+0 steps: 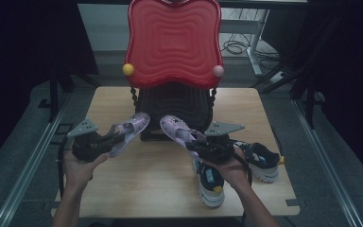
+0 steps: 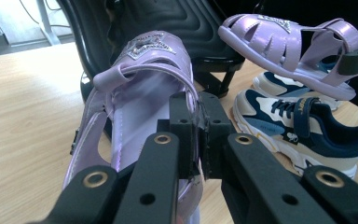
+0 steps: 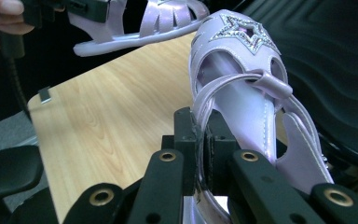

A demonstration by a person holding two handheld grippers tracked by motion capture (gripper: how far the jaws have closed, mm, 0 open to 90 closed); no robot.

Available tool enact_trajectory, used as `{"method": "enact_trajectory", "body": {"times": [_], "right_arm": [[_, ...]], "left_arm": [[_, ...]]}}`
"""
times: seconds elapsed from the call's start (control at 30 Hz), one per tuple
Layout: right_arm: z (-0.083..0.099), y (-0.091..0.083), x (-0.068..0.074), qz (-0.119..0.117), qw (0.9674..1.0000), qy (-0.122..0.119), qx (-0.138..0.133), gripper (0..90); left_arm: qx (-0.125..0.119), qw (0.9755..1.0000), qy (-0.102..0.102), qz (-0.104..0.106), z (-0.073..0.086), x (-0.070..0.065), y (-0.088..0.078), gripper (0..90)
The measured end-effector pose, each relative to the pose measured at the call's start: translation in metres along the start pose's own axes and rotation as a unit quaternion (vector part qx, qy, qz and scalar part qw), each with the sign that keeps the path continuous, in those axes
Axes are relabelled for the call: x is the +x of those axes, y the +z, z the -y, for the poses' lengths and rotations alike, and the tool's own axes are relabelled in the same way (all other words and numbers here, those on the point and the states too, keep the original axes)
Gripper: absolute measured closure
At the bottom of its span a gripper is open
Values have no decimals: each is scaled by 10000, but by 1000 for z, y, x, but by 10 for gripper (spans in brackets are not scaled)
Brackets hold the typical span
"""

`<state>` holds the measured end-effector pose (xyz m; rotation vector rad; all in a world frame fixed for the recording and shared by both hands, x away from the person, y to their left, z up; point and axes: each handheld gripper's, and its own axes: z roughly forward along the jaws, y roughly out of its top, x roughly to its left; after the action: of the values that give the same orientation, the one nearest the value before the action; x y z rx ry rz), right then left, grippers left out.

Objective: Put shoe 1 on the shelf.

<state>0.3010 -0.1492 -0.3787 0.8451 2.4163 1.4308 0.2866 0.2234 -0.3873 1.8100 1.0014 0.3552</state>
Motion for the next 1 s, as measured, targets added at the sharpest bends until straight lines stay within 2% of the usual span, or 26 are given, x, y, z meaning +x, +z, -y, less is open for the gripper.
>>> {"method": "enact_trajectory", "body": {"times": [0.33, 0.5, 1.0], "right_arm": [[-6, -3, -13, 326, 9992, 144, -153, 863], [-10, -1, -19, 566, 9977, 210, -296, 863], [-17, 11, -32, 924, 9943, 327, -420, 863]], "left_arm": [[-126, 9999, 53, 5, -14, -6, 13, 862], [-200, 9998, 61, -12, -20, -8, 21, 862], [-330, 9992, 140, -171, -33, -14, 51, 862]]}}
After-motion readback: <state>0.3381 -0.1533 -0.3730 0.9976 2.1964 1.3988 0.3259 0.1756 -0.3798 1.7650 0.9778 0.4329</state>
